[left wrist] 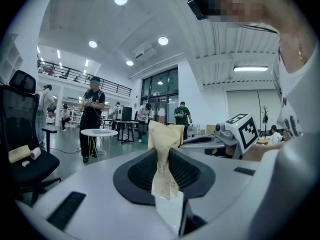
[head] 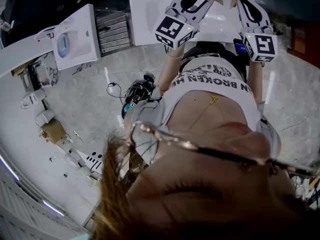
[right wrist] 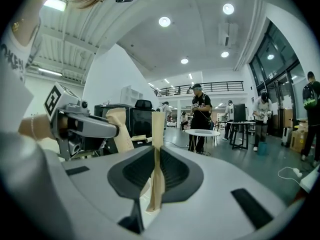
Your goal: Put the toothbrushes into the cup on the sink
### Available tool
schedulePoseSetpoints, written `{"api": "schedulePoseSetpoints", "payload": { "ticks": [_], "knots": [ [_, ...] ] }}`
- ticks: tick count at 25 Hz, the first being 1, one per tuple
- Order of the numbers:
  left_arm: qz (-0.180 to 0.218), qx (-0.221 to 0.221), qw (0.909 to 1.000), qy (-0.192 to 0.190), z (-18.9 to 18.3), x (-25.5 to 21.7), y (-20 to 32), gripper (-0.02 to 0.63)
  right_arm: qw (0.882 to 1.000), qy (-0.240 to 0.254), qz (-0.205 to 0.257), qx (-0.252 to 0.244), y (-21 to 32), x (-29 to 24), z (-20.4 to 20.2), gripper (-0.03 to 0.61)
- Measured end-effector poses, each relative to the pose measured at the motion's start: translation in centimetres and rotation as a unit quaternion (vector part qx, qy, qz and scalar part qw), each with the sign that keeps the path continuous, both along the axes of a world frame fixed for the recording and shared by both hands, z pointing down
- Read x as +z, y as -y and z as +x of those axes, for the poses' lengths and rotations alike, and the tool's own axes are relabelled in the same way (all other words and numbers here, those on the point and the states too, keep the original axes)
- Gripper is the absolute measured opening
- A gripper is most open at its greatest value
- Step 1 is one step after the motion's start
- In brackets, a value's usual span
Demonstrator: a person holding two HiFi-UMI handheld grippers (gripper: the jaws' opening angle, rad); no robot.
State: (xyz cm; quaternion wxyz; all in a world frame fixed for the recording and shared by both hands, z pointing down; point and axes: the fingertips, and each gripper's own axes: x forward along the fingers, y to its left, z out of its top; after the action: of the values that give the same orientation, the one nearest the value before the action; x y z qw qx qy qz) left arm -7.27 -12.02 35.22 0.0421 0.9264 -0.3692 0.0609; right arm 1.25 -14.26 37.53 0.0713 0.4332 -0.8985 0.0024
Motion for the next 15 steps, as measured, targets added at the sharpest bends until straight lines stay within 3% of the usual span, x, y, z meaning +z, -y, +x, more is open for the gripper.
{"api": "schedulePoseSetpoints", "payload": {
  "ticks": [9,15],
  "knots": [
    [0.007,0.033,0.9994,-0.007,-4.2,0.4,2.5,0.081,0.999,-0.005,0.000,0.038,2.0,0.7,-4.1,0.045],
    [0.006,0.039,0.9992,-0.012,-5.1,1.0,3.5,0.081,0.999,-0.004,0.005,0.042,3.4,0.8,-5.3,0.044]
  ]
}}
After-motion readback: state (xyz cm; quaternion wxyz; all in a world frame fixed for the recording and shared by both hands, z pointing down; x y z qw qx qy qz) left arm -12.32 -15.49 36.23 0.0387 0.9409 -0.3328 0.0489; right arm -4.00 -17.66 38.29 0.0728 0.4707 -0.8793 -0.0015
